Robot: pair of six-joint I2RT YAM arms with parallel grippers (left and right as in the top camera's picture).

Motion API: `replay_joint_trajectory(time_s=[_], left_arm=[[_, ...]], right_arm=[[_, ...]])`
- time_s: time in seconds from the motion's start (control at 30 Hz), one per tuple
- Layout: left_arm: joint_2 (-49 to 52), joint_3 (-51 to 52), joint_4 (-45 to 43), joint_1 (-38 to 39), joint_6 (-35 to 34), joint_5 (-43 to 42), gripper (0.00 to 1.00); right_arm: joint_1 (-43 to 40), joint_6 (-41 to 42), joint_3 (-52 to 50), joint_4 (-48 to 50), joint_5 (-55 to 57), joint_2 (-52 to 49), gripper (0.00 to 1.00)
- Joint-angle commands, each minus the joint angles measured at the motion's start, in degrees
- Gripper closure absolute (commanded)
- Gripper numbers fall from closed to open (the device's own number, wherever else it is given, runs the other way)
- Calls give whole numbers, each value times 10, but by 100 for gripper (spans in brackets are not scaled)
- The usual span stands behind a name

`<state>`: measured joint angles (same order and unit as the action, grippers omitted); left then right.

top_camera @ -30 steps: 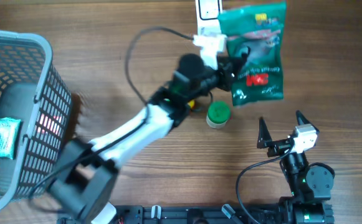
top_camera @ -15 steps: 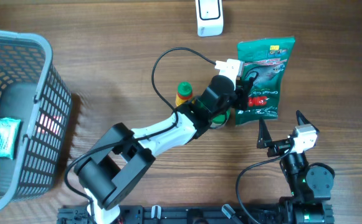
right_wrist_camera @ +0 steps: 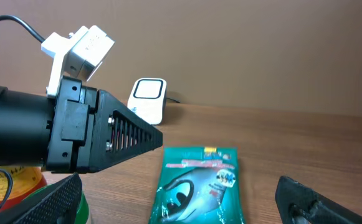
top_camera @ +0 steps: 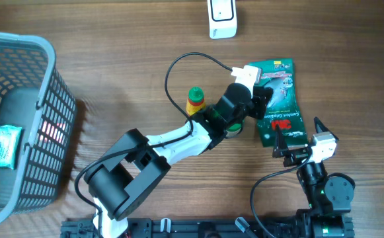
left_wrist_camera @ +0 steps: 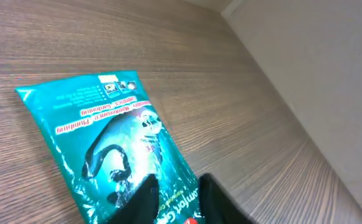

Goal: Scan the item barcode
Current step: 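Carry the green snack bag right and lay it on the table, then reach the left gripper into the basket and grasp the small red-white box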

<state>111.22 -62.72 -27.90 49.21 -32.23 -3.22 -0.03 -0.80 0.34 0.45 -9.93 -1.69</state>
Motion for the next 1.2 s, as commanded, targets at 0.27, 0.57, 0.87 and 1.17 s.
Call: replay_joint_trajectory(time_s=[0.27, 0.57, 0.87, 1.17], left_arm=[[-113, 0, 47, 5, 85, 28, 88], [-379, 0, 228, -23, 231, 223, 88], [-603, 0, 397, -382, 153, 275, 81], [-553, 0, 473, -813, -26, 21, 85]], right_arm=[[2, -7, 0, 2, 10, 3, 0], [2, -7, 0, 2, 10, 3, 0], [2, -7, 0, 2, 10, 3, 0], [2, -7, 0, 2, 10, 3, 0]])
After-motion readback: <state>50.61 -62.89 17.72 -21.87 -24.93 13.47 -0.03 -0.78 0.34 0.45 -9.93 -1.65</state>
